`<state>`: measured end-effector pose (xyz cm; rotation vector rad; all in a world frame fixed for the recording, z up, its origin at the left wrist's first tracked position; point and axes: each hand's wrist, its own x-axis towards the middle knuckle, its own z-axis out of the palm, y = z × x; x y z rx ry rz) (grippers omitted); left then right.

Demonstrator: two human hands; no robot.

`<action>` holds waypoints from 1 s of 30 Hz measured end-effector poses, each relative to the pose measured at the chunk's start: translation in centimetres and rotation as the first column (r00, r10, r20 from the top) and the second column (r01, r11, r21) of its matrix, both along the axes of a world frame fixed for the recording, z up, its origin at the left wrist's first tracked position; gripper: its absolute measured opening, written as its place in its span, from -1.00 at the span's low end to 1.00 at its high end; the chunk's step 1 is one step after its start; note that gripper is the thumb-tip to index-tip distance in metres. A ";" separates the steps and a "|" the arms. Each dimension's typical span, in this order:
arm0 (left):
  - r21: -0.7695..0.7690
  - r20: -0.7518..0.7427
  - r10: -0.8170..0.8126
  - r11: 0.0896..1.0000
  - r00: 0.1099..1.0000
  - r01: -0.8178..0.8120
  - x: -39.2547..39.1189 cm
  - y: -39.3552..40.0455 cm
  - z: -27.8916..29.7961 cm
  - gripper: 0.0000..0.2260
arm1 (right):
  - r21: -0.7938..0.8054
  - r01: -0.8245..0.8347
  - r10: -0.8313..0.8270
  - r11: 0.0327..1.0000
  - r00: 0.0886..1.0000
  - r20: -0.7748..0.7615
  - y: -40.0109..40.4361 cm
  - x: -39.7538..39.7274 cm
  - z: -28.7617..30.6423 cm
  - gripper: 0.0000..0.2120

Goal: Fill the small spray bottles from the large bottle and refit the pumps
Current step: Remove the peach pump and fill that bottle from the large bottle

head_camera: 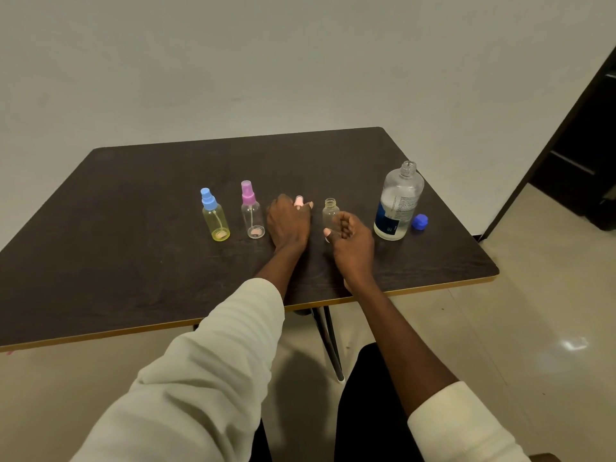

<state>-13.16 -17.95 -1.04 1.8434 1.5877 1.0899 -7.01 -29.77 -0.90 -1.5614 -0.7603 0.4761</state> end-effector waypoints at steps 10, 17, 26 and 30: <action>-0.008 0.046 0.000 1.000 0.999 0.000 -0.3 -0.3 0.1 -0.77 | -0.041 0.008 -0.009 0.999 1.000 -0.008 0.2 0.1 -0.3 -0.58; 0.090 0.088 -0.052 0.995 0.995 0.044 -0.6 -1.2 0.3 -0.82 | -0.041 0.026 -0.026 0.999 1.000 0.009 0.4 0.1 -0.4 -0.55; 0.333 0.171 -0.283 0.918 0.944 0.215 -1.2 -3.9 0.1 -0.84 | -0.017 0.011 -0.010 1.000 0.999 0.031 0.0 -0.1 0.2 -0.64; 0.249 0.280 -0.392 0.911 0.876 0.328 -1.8 -5.1 0.2 -0.76 | -0.007 -0.014 0.014 1.000 0.999 0.039 -0.2 -0.2 0.1 -0.64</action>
